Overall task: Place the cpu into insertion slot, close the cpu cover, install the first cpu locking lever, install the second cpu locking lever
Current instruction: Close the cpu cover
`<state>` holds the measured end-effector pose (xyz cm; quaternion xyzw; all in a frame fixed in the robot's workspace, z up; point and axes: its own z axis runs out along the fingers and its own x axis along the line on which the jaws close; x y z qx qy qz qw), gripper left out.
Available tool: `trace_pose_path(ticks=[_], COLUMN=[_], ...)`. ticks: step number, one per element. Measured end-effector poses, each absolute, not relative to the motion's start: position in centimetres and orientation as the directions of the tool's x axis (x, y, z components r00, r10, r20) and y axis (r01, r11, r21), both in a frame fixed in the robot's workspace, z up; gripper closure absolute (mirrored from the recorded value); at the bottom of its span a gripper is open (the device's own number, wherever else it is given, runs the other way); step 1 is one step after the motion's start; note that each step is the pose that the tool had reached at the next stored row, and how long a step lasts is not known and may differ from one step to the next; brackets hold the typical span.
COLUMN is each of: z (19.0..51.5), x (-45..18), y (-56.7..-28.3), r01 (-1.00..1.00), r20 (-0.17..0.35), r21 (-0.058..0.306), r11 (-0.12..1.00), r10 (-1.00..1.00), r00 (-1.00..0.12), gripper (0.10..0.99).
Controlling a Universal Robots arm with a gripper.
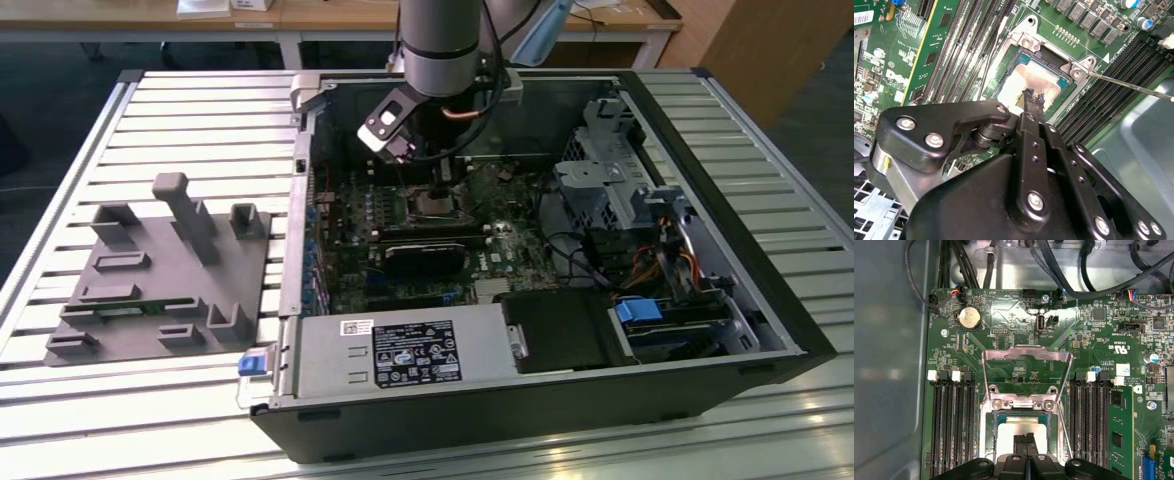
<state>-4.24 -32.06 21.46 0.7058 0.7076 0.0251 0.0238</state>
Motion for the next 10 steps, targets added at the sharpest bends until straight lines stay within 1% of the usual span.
trace_pose_path(ticks=[10], z=[21.89], x=[-4.24], y=[-32.07], r01=[0.998], r20=[0.004], r21=[0.069], r11=[0.002], r10=[1.000], r00=[-0.003], gripper=[0.980])
